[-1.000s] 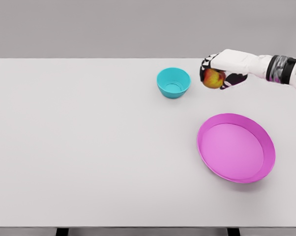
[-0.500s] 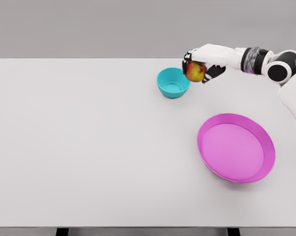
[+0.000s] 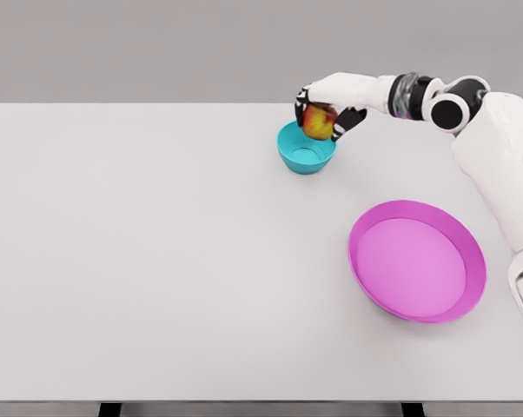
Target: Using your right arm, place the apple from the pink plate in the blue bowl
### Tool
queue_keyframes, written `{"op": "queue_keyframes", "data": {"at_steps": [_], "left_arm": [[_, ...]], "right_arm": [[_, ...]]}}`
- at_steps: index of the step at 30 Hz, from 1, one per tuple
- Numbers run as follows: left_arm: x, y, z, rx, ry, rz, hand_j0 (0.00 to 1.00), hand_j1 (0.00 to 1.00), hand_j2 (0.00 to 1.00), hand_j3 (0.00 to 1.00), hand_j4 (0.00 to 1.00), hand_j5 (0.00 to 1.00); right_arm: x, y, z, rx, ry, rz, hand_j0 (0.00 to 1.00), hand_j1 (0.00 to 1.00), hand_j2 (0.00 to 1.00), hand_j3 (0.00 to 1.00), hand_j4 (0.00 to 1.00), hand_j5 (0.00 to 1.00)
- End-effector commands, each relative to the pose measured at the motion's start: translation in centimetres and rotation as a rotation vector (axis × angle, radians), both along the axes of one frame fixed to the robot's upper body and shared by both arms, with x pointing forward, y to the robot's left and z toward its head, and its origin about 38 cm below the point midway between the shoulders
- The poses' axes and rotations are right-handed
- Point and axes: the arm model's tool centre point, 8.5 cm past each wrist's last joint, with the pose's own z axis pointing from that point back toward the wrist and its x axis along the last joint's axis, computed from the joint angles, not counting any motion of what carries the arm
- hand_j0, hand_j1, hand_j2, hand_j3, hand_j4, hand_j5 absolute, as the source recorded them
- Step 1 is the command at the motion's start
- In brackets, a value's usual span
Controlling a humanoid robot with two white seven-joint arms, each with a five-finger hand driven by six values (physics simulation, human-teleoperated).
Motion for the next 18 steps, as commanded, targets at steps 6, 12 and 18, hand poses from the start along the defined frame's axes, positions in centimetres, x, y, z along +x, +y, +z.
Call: {"op": "queue_keyframes", "data": {"at_steps": [6,12,18], "left_arm": [[0.0,0.0,0.0,0.0,0.0,0.0,1.0,1.0,1.0,1.0,1.0,1.0],[0.0,0.0,0.0,0.0,0.0,0.0,1.0,1.0,1.0,1.0,1.0,1.0],[0.0,0.0,0.0,0.0,0.0,0.0,1.0,1.0,1.0,1.0,1.0,1.0]], "right_arm": [[0.0,2.5,-0.9,-0.053,0.012,0.039,0.39,0.39,0.39,0.39,0.39,0.39],[0.0,3.1,-0.7,-0.051,0.008,0.049,0.39,0.39,0.39,0.39,0.39,0.39],[0.0,3.2,-0.7,-0.056,0.007,0.051,0.4,0.4,0.4,0.4,0.4,0.4]]}}
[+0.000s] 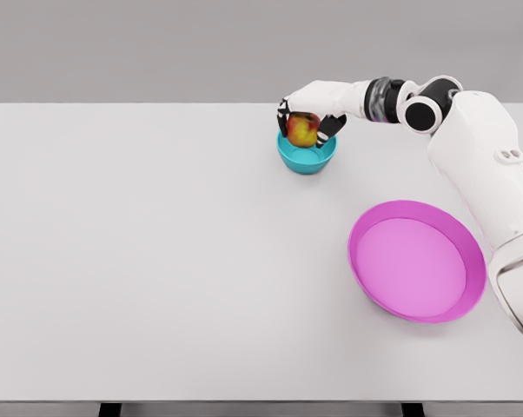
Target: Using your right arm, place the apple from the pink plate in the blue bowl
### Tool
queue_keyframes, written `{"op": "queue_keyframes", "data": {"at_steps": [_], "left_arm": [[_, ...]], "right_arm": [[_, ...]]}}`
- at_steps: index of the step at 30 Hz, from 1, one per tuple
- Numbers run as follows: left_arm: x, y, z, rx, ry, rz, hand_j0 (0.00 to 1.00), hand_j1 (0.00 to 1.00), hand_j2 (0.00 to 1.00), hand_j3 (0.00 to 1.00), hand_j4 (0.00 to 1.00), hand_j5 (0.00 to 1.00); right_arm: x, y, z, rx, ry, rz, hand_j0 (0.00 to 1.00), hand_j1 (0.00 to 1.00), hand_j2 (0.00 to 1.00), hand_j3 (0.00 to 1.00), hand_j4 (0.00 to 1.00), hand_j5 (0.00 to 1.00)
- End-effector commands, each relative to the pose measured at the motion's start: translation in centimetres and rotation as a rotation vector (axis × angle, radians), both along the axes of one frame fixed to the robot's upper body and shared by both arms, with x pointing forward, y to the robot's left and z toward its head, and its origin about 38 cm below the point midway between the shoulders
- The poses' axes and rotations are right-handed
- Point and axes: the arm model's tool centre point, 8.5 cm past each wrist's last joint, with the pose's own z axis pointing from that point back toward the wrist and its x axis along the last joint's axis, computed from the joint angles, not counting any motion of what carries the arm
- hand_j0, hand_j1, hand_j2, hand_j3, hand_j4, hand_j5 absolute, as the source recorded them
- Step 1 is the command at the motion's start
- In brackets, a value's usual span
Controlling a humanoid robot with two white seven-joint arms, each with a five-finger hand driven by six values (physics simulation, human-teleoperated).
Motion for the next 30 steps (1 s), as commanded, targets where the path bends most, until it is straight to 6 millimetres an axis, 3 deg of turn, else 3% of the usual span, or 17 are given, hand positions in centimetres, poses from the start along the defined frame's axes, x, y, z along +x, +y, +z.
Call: {"op": "queue_keyframes", "data": {"at_steps": [1,11,12,13,21,23,25,26,27,28,29,30], "left_arm": [[0.0,0.0,0.0,0.0,0.0,0.0,1.0,1.0,1.0,1.0,1.0,1.0],[0.0,0.0,0.0,0.0,0.0,0.0,1.0,1.0,1.0,1.0,1.0,1.0],[0.0,0.0,0.0,0.0,0.0,0.0,1.0,1.0,1.0,1.0,1.0,1.0],[0.0,0.0,0.0,0.0,0.0,0.0,1.0,1.0,1.0,1.0,1.0,1.0],[0.0,0.0,0.0,0.0,0.0,0.0,1.0,1.0,1.0,1.0,1.0,1.0],[0.0,0.0,0.0,0.0,0.0,0.0,1.0,1.0,1.0,1.0,1.0,1.0],[0.0,0.0,0.0,0.0,0.0,0.0,1.0,1.0,1.0,1.0,1.0,1.0],[0.0,0.0,0.0,0.0,0.0,0.0,1.0,1.0,1.0,1.0,1.0,1.0],[0.0,0.0,0.0,0.0,0.0,0.0,1.0,1.0,1.0,1.0,1.0,1.0],[0.0,0.0,0.0,0.0,0.0,0.0,1.0,1.0,1.0,1.0,1.0,1.0],[0.0,0.0,0.0,0.0,0.0,0.0,1.0,1.0,1.0,1.0,1.0,1.0],[0.0,0.0,0.0,0.0,0.0,0.0,1.0,1.0,1.0,1.0,1.0,1.0]], "right_arm": [[0.0,0.0,-0.1,0.003,0.004,-0.002,0.4,0.4,0.4,0.4,0.4,0.4],[0.3,-0.7,-0.5,-0.015,0.018,-0.026,0.46,0.46,0.46,0.46,0.46,0.46],[0.3,-0.7,-0.5,-0.014,0.018,-0.027,0.81,0.81,0.81,0.81,0.81,0.81],[0.3,-0.7,-0.5,-0.013,0.018,-0.027,1.0,1.0,1.0,1.0,1.0,1.0],[0.3,-0.5,-0.2,-0.011,0.01,-0.02,1.0,1.0,1.0,1.0,1.0,1.0],[0.4,-0.6,0.5,-0.003,-0.003,-0.019,1.0,1.0,1.0,1.0,1.0,1.0],[0.3,0.0,2.9,0.012,-0.065,0.014,1.0,1.0,1.0,1.0,1.0,1.0],[0.1,-0.8,3.8,0.017,-0.088,0.015,1.0,1.0,1.0,1.0,1.0,1.0],[-0.2,-3.1,5.9,0.085,-0.127,-0.008,1.0,1.0,1.0,1.0,1.0,1.0],[-0.4,-3.6,6.7,0.12,-0.142,-0.011,1.0,1.0,1.0,1.0,1.0,1.0],[-1.1,-7.5,7.1,0.19,-0.145,-0.063,1.0,1.0,1.0,1.0,1.0,1.0],[-1.5,-8.7,7.3,0.232,-0.144,-0.074,1.0,1.0,1.0,1.0,1.0,1.0]]}}
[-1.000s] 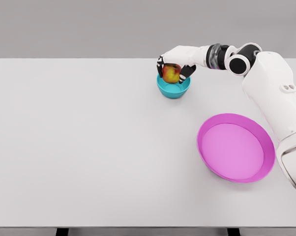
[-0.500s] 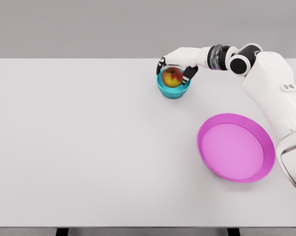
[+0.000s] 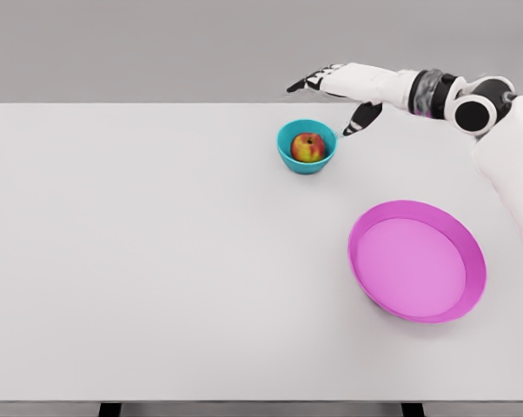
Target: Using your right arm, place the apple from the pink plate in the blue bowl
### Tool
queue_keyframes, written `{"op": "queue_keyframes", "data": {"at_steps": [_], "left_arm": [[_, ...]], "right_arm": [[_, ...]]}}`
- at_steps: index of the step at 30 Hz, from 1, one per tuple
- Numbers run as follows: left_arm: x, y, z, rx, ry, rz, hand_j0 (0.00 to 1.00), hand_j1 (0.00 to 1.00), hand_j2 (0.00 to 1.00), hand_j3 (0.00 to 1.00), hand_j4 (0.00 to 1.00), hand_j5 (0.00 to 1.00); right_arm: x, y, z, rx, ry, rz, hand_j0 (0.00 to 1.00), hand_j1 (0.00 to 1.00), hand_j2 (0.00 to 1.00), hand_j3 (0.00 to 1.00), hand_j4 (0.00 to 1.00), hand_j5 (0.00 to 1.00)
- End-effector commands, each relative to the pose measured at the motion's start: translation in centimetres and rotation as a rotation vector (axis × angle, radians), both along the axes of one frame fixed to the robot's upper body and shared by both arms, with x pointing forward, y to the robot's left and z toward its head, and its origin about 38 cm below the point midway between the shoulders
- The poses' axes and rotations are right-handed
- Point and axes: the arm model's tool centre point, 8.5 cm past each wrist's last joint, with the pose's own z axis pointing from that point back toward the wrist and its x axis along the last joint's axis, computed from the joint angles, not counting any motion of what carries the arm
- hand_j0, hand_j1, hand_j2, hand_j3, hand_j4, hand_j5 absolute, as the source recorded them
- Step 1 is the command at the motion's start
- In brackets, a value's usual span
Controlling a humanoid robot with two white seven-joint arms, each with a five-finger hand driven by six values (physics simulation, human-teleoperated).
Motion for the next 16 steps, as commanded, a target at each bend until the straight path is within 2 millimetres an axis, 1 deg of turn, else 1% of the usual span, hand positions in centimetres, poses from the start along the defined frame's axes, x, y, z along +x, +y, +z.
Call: {"op": "queue_keyframes", "data": {"at_steps": [1,2,4,5,6,8,9,10,13,16], "left_arm": [[0.0,0.0,0.0,0.0,0.0,-0.002,1.0,1.0,1.0,1.0,1.0,1.0],[0.0,0.0,0.0,0.0,0.0,0.0,1.0,1.0,1.0,1.0,1.0,1.0],[0.0,0.0,0.0,0.0,0.0,0.0,1.0,1.0,1.0,1.0,1.0,1.0],[0.0,0.0,0.0,0.0,0.0,0.0,1.0,1.0,1.0,1.0,1.0,1.0],[0.0,0.0,0.0,0.0,0.0,0.0,1.0,1.0,1.0,1.0,1.0,1.0],[0.0,0.0,0.0,0.0,0.0,0.0,1.0,1.0,1.0,1.0,1.0,1.0],[0.0,0.0,0.0,0.0,0.0,0.0,1.0,1.0,1.0,1.0,1.0,1.0],[0.0,0.0,0.0,0.0,0.0,0.0,1.0,1.0,1.0,1.0,1.0,1.0],[0.0,0.0,0.0,0.0,0.0,-0.002,1.0,1.0,1.0,1.0,1.0,1.0],[0.0,0.0,0.0,0.0,0.0,0.0,1.0,1.0,1.0,1.0,1.0,1.0]], "right_arm": [[-0.9,-5.0,4.0,0.101,-0.067,-0.051,1.0,1.0,1.0,1.0,1.0,1.0],[-1.9,-7.5,3.5,0.098,-0.046,-0.072,1.0,1.0,1.0,1.0,1.0,1.0],[-4.1,-11.0,2.2,0.279,-0.026,-0.124,1.0,1.0,1.0,1.0,1.0,1.0],[-5.7,-13.0,2.5,0.382,-0.077,-0.166,1.0,1.0,1.0,1.0,1.0,1.0],[-7.6,-14.2,2.4,0.429,-0.119,-0.185,1.0,1.0,1.0,1.0,1.0,1.0],[-9.9,-14.3,1.1,0.429,-0.124,-0.177,1.0,1.0,1.0,1.0,1.0,1.0],[-10.4,-14.9,0.4,0.43,-0.114,-0.193,1.0,1.0,1.0,1.0,1.0,1.0],[-10.6,-15.2,-0.4,0.435,-0.097,-0.206,1.0,1.0,1.0,1.0,1.0,1.0],[-11.4,-15.4,-2.4,0.431,-0.055,-0.221,1.0,1.0,1.0,1.0,1.0,1.0],[-11.6,-15.3,-2.9,0.431,-0.044,-0.22,1.0,1.0,1.0,1.0,1.0,1.0]]}}
